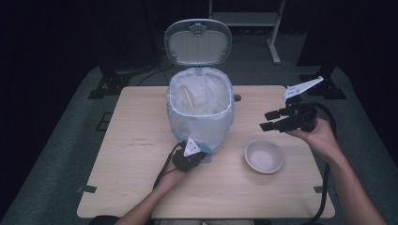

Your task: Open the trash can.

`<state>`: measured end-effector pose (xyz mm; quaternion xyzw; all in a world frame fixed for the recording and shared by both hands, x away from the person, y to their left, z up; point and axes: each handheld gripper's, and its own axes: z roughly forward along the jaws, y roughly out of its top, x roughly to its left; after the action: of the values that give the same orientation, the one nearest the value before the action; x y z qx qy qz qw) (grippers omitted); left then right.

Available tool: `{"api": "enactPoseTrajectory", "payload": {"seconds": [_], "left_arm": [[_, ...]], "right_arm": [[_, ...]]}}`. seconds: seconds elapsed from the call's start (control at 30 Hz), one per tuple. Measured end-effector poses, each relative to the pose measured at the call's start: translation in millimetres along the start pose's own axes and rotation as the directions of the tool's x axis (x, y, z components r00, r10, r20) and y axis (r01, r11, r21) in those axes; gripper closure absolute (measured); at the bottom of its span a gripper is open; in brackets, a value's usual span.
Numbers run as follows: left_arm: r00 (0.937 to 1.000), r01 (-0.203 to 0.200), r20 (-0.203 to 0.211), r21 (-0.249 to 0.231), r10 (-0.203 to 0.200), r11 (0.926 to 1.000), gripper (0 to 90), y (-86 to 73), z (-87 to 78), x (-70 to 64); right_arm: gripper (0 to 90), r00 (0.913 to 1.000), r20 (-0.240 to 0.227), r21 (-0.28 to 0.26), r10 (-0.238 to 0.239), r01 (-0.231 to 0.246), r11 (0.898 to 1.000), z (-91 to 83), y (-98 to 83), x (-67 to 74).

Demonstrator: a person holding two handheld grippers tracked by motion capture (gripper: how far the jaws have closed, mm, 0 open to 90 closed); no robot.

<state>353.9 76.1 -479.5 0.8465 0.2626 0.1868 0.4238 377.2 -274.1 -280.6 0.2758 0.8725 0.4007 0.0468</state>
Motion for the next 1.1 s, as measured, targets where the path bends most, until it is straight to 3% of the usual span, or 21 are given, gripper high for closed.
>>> {"api": "enactPoseTrajectory", "payload": {"seconds": [1.1], "left_arm": [[1.0000, -0.005, -0.003, 0.002, 0.005, 1.0000, 86.2, 0.0, -0.1, -0.1]], "right_arm": [[39.7, 0.9997, -0.017, 0.052, -0.016, 0.017, 0.999, 24.6, -38.8, 8.5]]}}
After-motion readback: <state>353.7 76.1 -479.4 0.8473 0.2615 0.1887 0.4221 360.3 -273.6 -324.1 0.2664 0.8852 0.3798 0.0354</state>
